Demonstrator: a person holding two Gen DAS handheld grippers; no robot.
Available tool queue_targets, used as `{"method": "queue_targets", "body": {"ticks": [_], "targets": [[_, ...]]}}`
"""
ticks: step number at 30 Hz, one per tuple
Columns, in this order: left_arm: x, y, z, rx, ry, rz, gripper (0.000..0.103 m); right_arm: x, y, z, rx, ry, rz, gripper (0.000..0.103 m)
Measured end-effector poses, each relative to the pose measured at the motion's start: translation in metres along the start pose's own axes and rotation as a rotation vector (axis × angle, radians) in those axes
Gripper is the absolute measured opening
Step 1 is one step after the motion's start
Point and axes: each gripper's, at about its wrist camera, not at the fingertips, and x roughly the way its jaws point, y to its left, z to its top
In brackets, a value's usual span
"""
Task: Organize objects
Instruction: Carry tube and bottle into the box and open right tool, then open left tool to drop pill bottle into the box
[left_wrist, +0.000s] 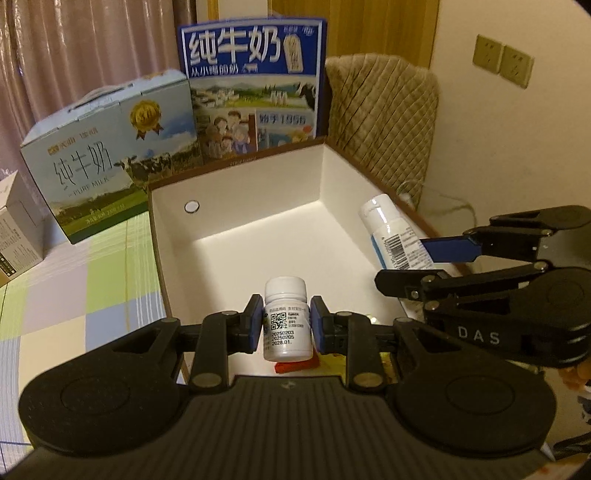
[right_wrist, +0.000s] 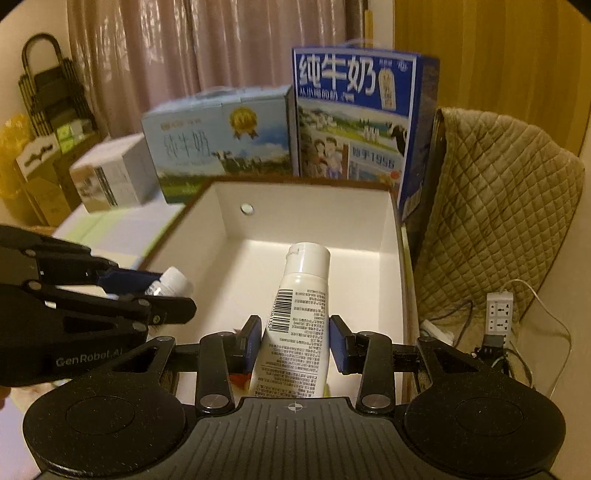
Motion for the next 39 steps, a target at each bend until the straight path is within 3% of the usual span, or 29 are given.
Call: {"method": "queue_targets", "body": {"ticks": [10,18,32,39], "targets": [[0.052,0.016,0.010,-0.018,0.074,0.054,0.023,0.049,-0.006,-0.001,-0.051,0.060,-0.046,0.036],[0.062,0.019,0.007,-0.020,0.093,0.063,0.023,0.059,-0.003,0.002,-0.109,0.032,-0.125,0.038],[0.061,0.022,0.008,-0.016,0.090,0.069,0.023,0.044,-0.010,-0.005,-0.051,0.034,-0.051,0.045],[0.053,0.021,0.003,-0.012,0.091,0.062,0.033,0.031,-0.010,-0.014,-0.029,0.021,-0.027,0.049]]}}
